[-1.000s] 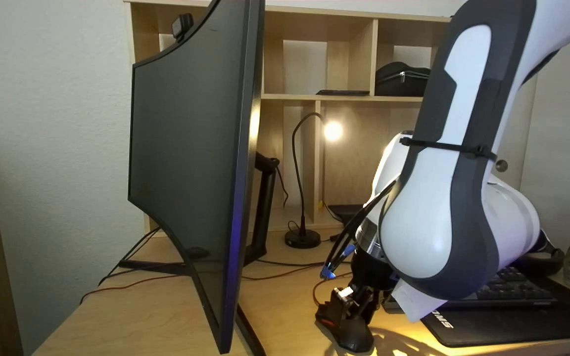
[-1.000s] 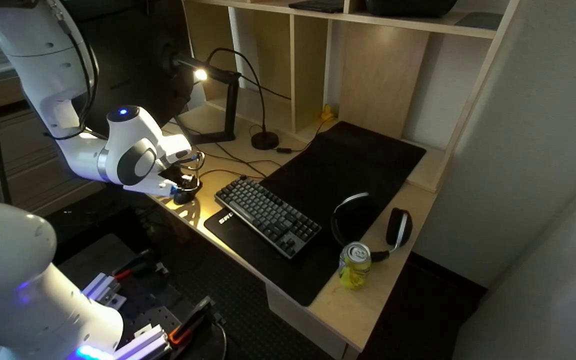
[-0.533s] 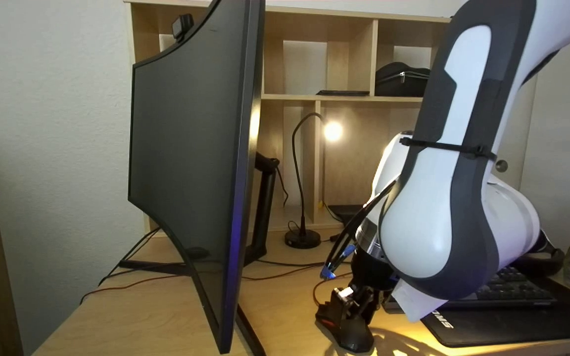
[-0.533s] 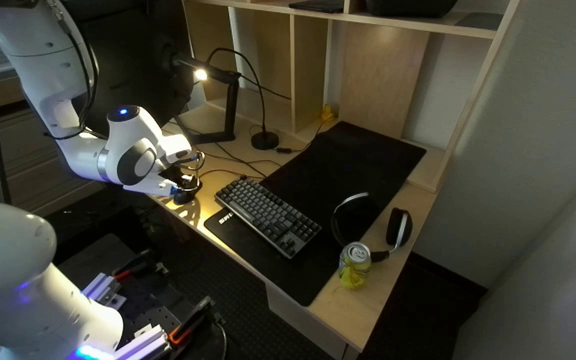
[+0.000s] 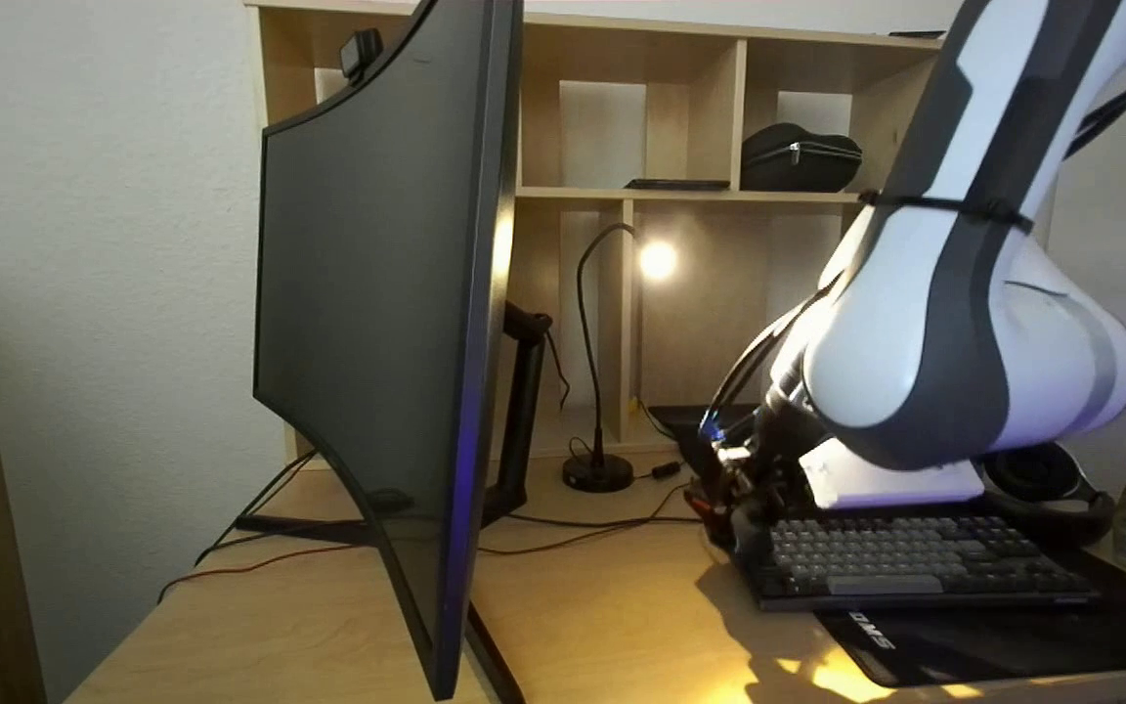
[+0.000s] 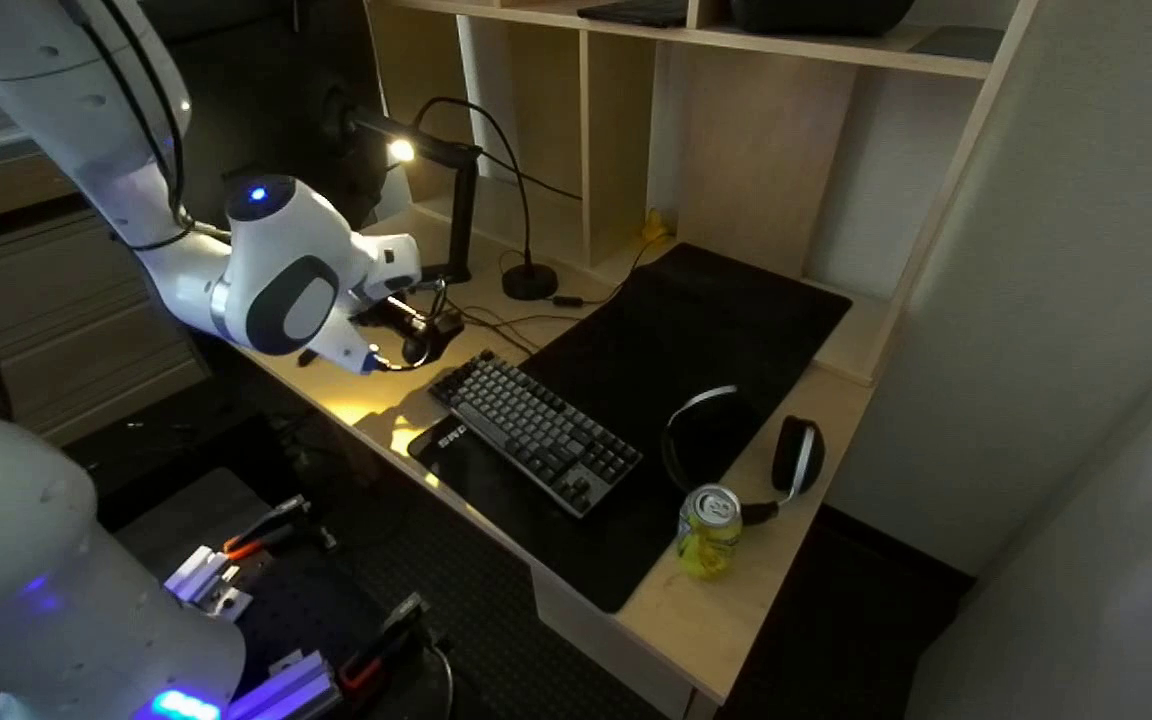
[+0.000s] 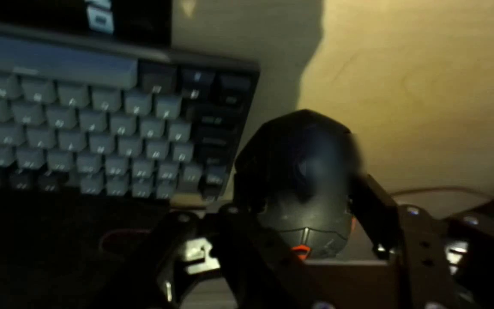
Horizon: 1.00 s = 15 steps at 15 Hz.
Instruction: Move the black mouse backwards
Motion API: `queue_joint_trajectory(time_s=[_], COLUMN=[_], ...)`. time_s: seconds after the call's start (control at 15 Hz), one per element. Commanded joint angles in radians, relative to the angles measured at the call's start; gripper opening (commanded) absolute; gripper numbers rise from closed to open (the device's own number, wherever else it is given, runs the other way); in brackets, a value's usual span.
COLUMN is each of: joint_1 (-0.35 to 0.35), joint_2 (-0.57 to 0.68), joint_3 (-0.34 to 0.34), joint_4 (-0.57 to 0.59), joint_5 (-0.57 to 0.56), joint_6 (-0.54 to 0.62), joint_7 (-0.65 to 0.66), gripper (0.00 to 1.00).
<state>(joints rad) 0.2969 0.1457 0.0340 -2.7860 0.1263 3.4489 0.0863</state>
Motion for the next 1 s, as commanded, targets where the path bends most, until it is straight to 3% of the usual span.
queue_joint_trajectory(time_s=[0.0, 0.07, 0.13, 0.2, 0.27, 0.33, 0.4, 0.87, 0.93], joint_1=[-0.067, -0.082, -0.050, -0.062, -0.063, -0.059, -0.116, -0.277, -0.263], joint_2=[-0.130, -0.158, -0.093, -0.113, -0.115, -0.112, -0.083, 0.029, -0.048], joint_3=[-0.078, -0.104, -0.070, -0.091, -0.092, -0.088, -0.038, -0.091, -0.077], joint_4=[0.006, 0.013, 0.016, 0.018, 0.017, 0.016, 0.048, 0.466, 0.336], joint_5=[0.076, 0.109, 0.066, 0.067, 0.065, 0.065, 0.047, 0.125, 0.095], joint_6=[-0.060, -0.089, -0.029, -0.041, -0.041, -0.041, -0.049, -0.369, -0.299], joint_7=[-0.025, -0.033, -0.004, -0.017, -0.017, -0.015, 0.020, 0.193, 0.164], gripper=[0.37, 0.37, 0.37, 0.62, 0.62, 0.37, 0.37, 0.37, 0.62])
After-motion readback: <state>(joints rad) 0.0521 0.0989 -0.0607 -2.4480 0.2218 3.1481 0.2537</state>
